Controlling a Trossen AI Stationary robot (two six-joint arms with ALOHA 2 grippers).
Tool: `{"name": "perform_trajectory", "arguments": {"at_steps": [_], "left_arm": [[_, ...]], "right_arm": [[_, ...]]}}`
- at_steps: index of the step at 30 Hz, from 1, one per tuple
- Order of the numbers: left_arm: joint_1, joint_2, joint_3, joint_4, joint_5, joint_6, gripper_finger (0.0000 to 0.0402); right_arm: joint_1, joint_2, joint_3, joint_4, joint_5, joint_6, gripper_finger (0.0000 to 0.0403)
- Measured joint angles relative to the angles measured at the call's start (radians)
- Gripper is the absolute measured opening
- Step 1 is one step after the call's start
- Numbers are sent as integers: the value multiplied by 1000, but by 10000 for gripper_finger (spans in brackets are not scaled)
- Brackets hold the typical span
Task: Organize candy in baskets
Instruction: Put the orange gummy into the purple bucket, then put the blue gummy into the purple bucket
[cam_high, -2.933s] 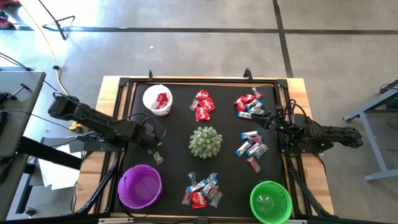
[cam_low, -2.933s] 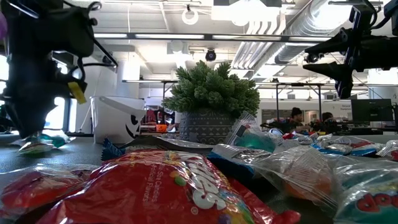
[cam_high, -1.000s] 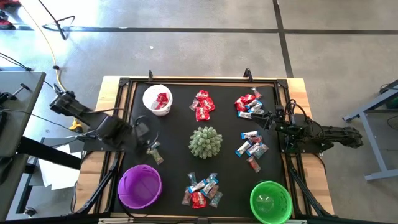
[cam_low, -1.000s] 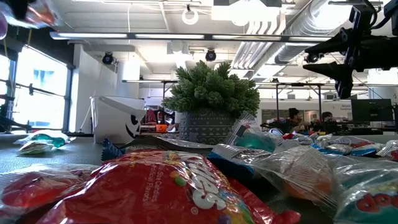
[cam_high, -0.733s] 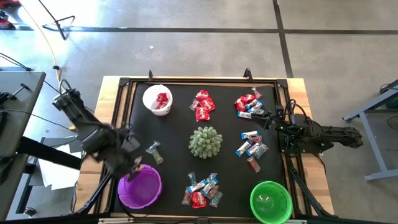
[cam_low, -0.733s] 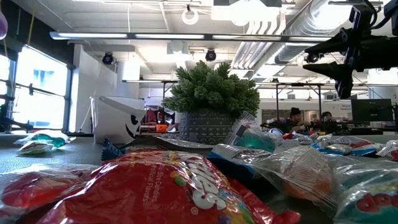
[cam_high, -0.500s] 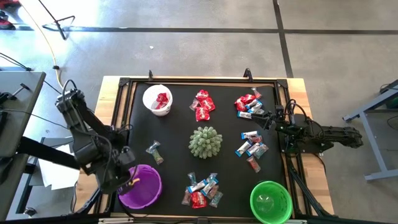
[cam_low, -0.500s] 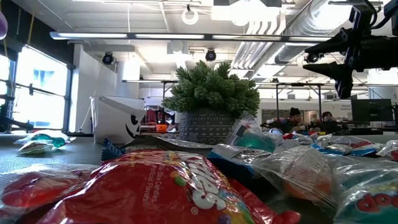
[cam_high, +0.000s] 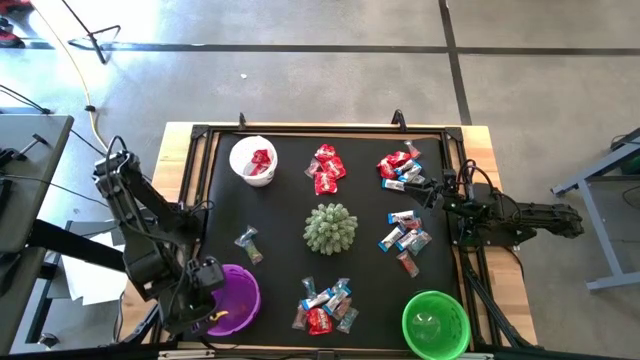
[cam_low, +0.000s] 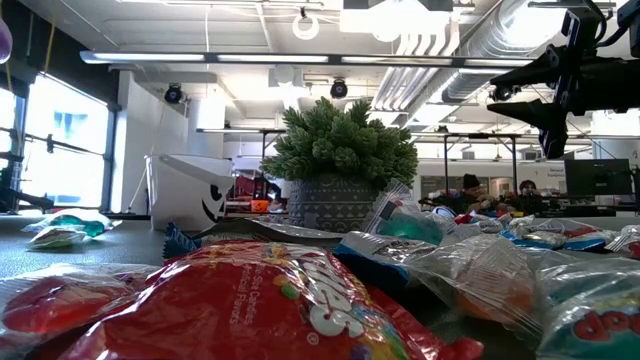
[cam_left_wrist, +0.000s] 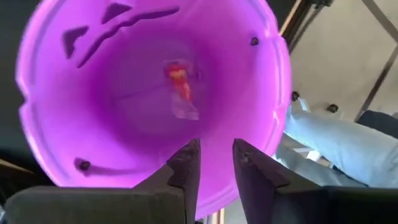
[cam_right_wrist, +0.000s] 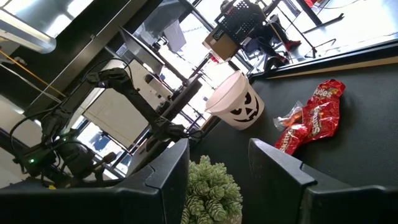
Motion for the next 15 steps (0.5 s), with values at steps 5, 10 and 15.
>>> {"name": "perform_trajectory", "arguments": {"at_steps": [5,10,15], "left_arm": [[0,-29,0,-11,-30,12,88],[20,-84,0,-86,-142,17,86],[115,-119,0,-151,-233,46,85]], "right_arm": [[0,0,0,0,0,0,162],[0,0,0,0,0,0,162],[0,0,0,0,0,0,162]]}}
